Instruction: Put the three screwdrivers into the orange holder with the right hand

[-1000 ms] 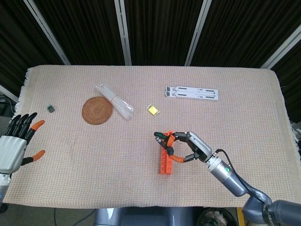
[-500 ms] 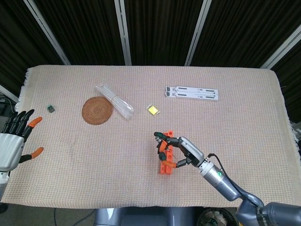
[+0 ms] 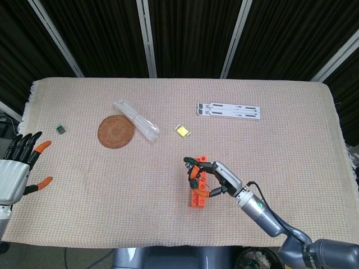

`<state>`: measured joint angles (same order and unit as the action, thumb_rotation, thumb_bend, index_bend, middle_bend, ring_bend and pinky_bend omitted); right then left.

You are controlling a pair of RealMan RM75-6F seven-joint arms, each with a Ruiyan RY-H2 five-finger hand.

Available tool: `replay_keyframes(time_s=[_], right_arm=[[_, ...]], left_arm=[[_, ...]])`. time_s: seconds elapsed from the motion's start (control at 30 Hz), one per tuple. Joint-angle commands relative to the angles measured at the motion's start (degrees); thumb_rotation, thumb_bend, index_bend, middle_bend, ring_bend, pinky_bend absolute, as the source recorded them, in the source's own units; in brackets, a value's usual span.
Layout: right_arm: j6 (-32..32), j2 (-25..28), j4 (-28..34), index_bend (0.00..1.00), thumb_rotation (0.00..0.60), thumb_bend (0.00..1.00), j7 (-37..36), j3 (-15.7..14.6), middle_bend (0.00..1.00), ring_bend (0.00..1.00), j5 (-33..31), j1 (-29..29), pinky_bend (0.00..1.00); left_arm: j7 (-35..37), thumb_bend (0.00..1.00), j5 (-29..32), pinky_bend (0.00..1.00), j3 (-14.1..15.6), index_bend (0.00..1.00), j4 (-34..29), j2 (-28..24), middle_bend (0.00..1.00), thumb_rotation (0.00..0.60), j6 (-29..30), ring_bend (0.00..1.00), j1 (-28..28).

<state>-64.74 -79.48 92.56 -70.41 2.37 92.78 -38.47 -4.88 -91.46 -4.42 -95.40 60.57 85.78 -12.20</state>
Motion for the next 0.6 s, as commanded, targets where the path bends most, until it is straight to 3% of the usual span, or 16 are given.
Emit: replay_keyframes(time_s=[0.03, 0.6], right_arm=[[0.0, 0.0, -0.2, 0.64, 0.6, 0.44, -0.1, -0.1, 0.47, 0.31, 0.0, 0.0, 0.37], [0.0, -0.2, -2.1, 0.64, 0.6, 0.44, -1.5, -0.6, 0.46, 0.31, 0.0, 0.2, 0.37]], left_arm=[[0.0, 0.14, 0.0, 0.0, 0.0, 0.16, -0.1, 0.0, 0.0, 0.6, 0.0, 0.0, 0.0], [-1.0, 0.14, -0.2, 0.0, 0.1, 0.16, -1.0, -0.1, 0.0, 0.6, -0.3, 0.0, -0.2]])
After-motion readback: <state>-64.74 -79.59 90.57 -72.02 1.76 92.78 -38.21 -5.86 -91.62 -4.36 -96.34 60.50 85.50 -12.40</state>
